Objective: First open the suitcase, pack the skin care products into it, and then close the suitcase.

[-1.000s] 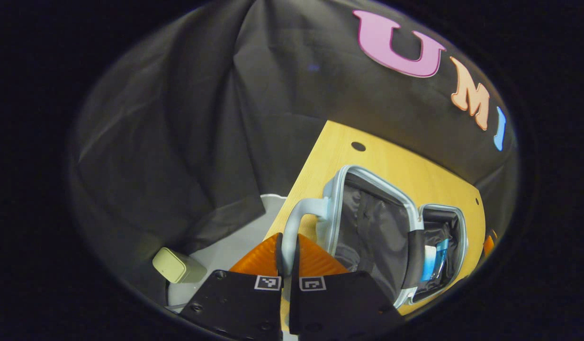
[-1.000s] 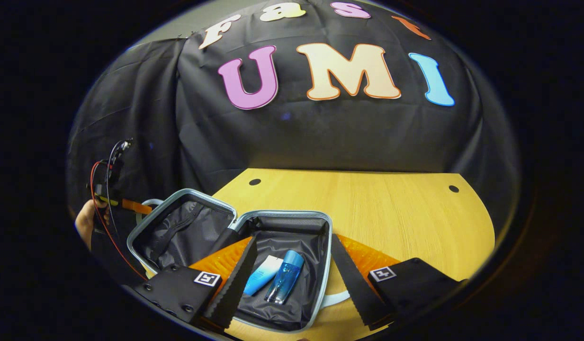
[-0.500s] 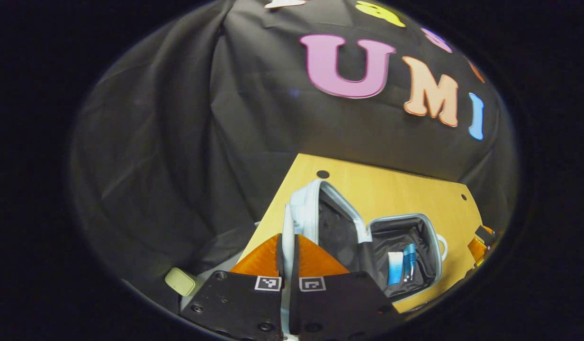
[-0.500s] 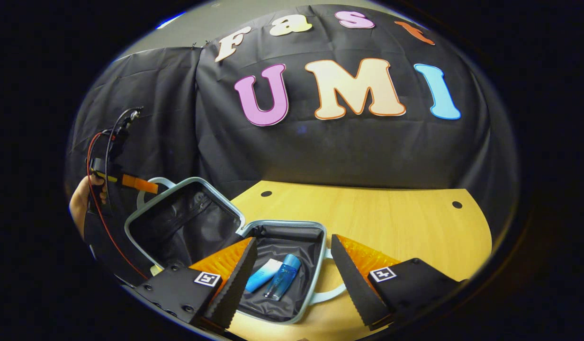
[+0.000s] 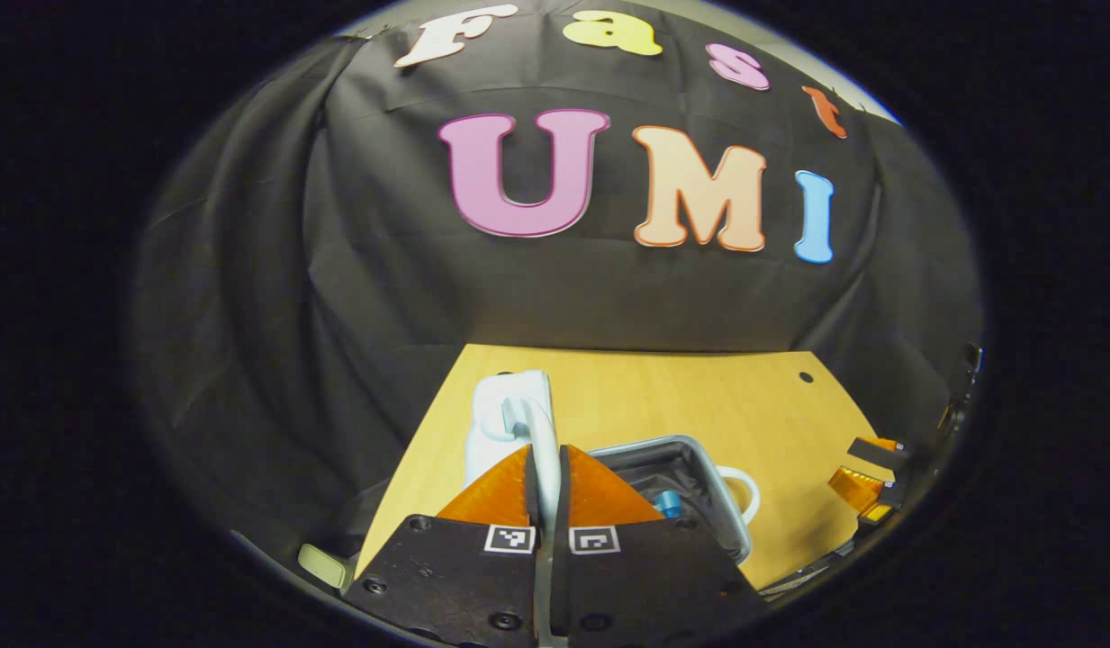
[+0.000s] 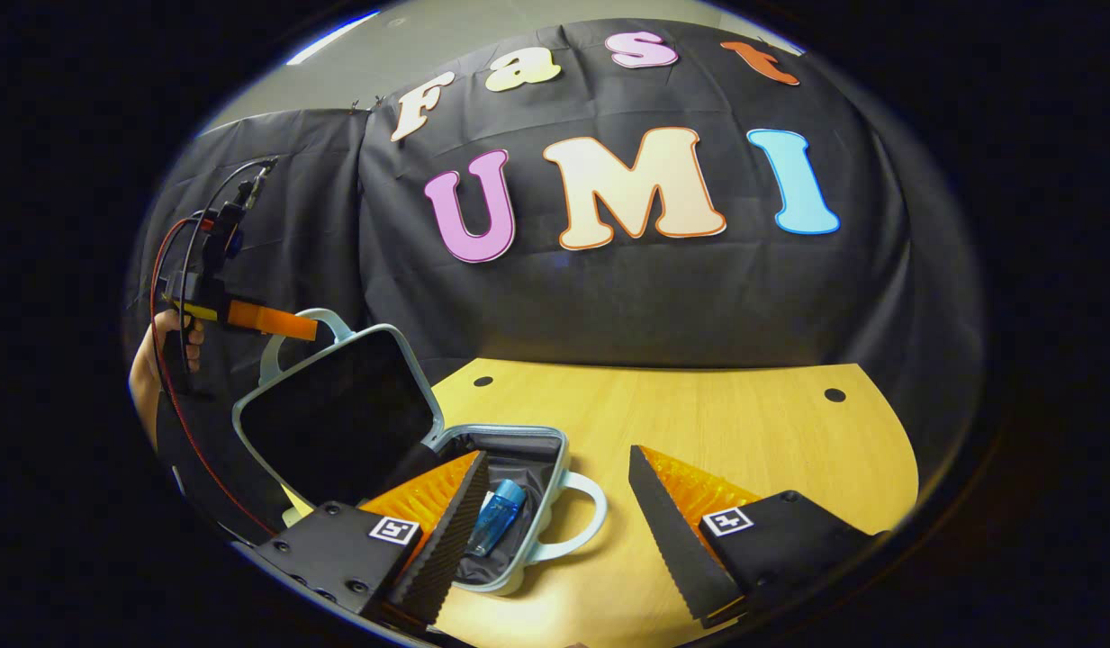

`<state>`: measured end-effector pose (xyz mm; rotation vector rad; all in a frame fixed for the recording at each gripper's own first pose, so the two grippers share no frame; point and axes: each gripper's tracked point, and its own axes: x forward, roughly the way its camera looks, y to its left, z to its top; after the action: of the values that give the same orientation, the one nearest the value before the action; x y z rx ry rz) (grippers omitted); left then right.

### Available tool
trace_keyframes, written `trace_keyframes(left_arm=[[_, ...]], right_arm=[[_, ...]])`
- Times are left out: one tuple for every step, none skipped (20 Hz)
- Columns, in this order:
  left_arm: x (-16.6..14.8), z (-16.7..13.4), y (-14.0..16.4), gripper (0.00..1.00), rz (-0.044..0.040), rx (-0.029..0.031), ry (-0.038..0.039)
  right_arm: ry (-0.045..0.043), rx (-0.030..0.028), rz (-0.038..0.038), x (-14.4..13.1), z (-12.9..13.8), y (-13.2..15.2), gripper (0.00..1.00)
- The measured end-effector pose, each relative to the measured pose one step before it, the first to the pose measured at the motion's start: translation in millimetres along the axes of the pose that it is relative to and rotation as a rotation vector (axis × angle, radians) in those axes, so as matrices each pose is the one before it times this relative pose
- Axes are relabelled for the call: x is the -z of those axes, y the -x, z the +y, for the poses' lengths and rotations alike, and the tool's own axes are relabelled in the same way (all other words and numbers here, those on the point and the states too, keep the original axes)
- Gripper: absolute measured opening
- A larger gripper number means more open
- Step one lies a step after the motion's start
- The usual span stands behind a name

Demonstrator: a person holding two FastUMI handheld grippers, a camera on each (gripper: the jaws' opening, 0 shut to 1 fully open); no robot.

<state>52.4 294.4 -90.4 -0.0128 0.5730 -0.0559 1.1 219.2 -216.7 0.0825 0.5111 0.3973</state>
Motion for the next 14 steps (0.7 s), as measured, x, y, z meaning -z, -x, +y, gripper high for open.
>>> trace_keyframes(left_arm=[[-2.23, -15.03, -2.89, 0.0, -0.00107, 0.02422, -0.00666], [-1.24, -14.24, -2.54, 0.0, -0.00138, 0.01907, 0.00041], [-1.29, -15.34, -3.66, 0.0, 0.00097, 0.02865, -0.00141], [-0.37, -11.36, -3.54, 0.0, 0.00026, 0.02084, 0.00637], [0.76, -13.01, -4.31, 0.0, 0.00609, 0.02808, 0.00604], [1.69, -11.16, -4.15, 0.0, 0.00519, 0.02496, 0.00421], [0.21, -11.37, -3.24, 0.0, 0.00113, 0.02179, 0.0051], [2.88, -10.29, -4.75, 0.0, 0.00817, 0.02011, 0.00153], [3.15, -9.19, -4.72, 0.0, 0.00516, 0.01744, 0.00461], [5.66, -8.28, -5.54, 0.0, 0.00998, 0.01874, 0.00467], [3.18, -8.91, -5.35, 0.0, 0.00675, 0.01955, 0.00654], [3.14, -9.21, -3.33, 0.0, 0.00961, 0.01612, 0.00462], [4.79, -8.5, -5.13, 0.0, 0.0122, 0.01336, 0.00144], [4.71, -5.61, -7.99, 0.0, 0.01072, 0.00921, 0.00065]], right_arm=[[-0.00394, 0.00561, -0.00073, 0.05, -5.3, 2.31, 0.98], [-0.00424, 0.00844, -0.00267, -0.82, -6.24, 2.86, 0.98], [-0.00591, 0.00695, -0.00246, -0.23, -5.9, 2.58, 0.98], [-0.00727, 0.00651, -0.00249, -0.83, -5.54, 2.45, 0.98], [-0.00345, 0.00697, -0.00226, -0.83, -5.16, 1.86, 0.98], [-0.00049, 0.00976, -0.0016, 0.11, -6.86, 2.88, 0.98], [-0.00104, 0.00907, -0.00133, 0.07, -6.45, 2.93, 0.98], [-0.00246, 0.00951, 0.00055, 0.24, -6.55, 2.65, 0.98], [-0.00353, 0.01025, -0.00066, 0.93, -6.35, 2.93, 0.98], [-0.00506, 0.00991, 0.00046, 0.23, -6.03, 3.25, 0.98], [-0.00442, 0.00815, 0.00049, 0.43, -5.16, 2.21, 0.98], [-0.0014, 0.00884, -0.00061, -0.44, -5.48, 2.84, 0.98], [0.00028, 0.00746, 0.00024, 0.79, -4.6, 2.15, 0.98], [0.00115, 0.00661, 0.00014, 0.12, -4.53, 2.92, 0.98]])
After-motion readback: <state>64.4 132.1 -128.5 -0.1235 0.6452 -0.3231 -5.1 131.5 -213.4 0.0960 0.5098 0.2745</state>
